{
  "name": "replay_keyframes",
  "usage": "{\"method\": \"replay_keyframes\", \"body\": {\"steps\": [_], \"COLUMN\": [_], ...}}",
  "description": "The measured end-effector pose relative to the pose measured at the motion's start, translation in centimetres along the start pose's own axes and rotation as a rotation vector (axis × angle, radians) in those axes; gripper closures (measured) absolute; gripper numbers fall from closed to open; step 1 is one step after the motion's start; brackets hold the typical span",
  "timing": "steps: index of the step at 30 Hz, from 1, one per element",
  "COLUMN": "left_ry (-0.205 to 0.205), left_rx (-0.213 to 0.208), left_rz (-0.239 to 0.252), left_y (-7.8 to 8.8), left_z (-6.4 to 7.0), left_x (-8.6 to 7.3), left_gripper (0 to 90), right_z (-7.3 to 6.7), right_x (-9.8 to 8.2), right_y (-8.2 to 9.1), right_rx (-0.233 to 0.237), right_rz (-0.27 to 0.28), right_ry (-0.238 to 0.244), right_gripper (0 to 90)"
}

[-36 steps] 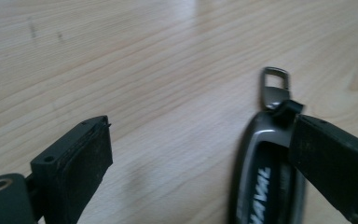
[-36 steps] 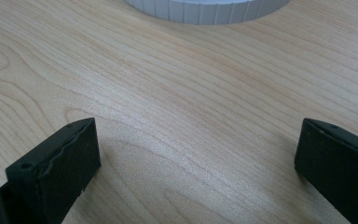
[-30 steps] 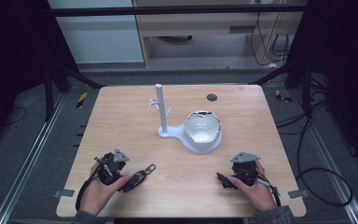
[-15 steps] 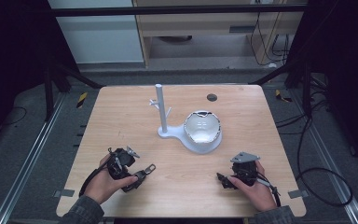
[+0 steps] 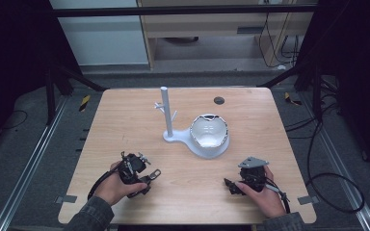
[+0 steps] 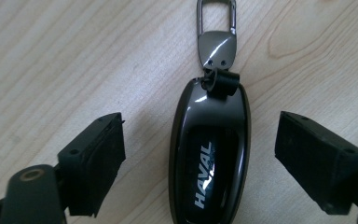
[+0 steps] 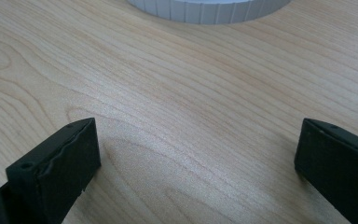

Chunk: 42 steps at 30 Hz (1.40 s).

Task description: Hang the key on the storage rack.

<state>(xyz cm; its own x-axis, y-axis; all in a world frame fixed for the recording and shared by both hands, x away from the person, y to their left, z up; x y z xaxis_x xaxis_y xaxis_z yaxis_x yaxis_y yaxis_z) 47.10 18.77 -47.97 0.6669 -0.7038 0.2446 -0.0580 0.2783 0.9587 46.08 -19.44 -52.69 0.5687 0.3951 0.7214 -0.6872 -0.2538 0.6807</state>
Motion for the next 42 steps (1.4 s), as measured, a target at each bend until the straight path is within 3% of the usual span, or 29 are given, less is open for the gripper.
{"method": "replay_keyframes", "body": {"steps": [25, 37, 42], "left_ry": [-0.001, -0.007, -0.019], "left_rx": [-0.035, -0.039, -0.028], "left_rz": [-0.031, -0.042, -0.041], "left_y": [-0.43, -0.62, -0.57], "left_z": [-0.84, -0.88, -0.64], "left_x": [-0.34, -0.35, -0.29], "left_gripper": [27.2, 31.6, 37.8], "right_z": [-0.01, 0.0, 0.0], "right_x": [0.0, 0.0, 0.0], "right_y": [0.0, 0.0, 0.0], "right_rx": [0.001, 0.0, 0.0], "right_rz": [0.0, 0.0, 0.0], "right_ry": [-0.001, 0.0, 0.0], "right_gripper": [0.4, 0.4, 0.4]}}
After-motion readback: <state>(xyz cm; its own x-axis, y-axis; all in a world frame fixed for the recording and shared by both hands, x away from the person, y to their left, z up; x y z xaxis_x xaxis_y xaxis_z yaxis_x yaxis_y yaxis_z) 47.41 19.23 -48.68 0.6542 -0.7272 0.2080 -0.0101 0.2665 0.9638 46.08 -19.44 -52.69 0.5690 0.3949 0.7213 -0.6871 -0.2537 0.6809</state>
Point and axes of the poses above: each handheld gripper's, and its own axes: y roughly backward along the jaws, x roughly out of its top, z roughly to its right, the point moved 2 cm from there along -y, roughly forward along the jaws, and after that the axes turned 10 degrees about -x, right-handed, at the moved point
